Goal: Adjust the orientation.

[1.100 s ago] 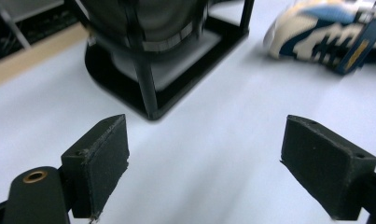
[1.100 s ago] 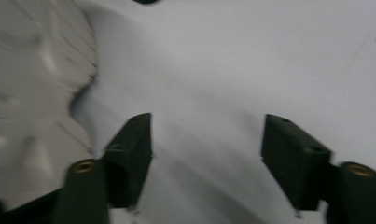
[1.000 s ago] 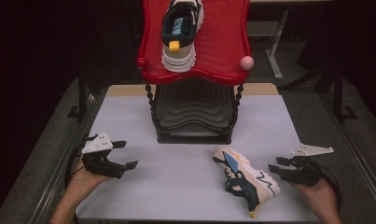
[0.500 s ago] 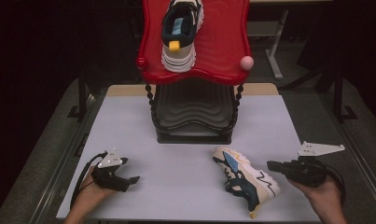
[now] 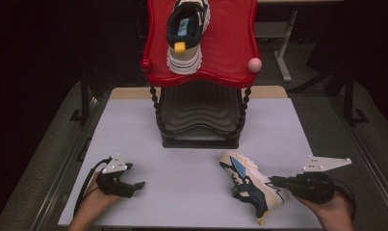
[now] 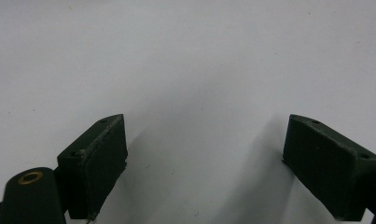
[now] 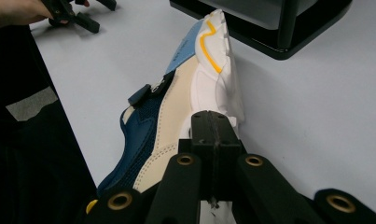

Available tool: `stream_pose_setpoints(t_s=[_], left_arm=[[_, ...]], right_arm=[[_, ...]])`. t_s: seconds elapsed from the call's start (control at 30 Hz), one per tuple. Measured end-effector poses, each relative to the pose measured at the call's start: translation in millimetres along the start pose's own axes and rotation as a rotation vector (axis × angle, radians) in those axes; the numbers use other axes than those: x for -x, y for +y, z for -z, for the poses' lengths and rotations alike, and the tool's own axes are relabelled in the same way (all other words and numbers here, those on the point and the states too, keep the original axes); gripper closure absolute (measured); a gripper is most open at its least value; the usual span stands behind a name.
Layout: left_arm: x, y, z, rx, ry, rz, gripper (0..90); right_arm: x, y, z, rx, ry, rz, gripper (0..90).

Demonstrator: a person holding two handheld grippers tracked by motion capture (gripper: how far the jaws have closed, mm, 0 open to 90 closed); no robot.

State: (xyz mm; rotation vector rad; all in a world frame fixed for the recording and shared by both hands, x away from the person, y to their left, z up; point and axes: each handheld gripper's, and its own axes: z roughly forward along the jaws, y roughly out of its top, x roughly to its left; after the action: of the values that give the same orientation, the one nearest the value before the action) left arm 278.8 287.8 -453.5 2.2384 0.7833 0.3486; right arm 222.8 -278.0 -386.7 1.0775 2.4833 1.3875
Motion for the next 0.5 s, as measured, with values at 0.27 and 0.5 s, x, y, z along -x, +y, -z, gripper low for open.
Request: stream_pose_setpoints(t_s=[0.27,0.5], left_arm=[[-0.2,-0.1,-0.1,0.000,-0.003,0.002,12.9],[-0.5,-0.1,-0.1,-0.001,-0.005,0.003,12.9]], right_arm=[[3.7,3.8,0.5,-0.006,-0.049,0.008,89.9],[23.1,4.2,4.2,0.010,-0.112,-0.029,90.0]])
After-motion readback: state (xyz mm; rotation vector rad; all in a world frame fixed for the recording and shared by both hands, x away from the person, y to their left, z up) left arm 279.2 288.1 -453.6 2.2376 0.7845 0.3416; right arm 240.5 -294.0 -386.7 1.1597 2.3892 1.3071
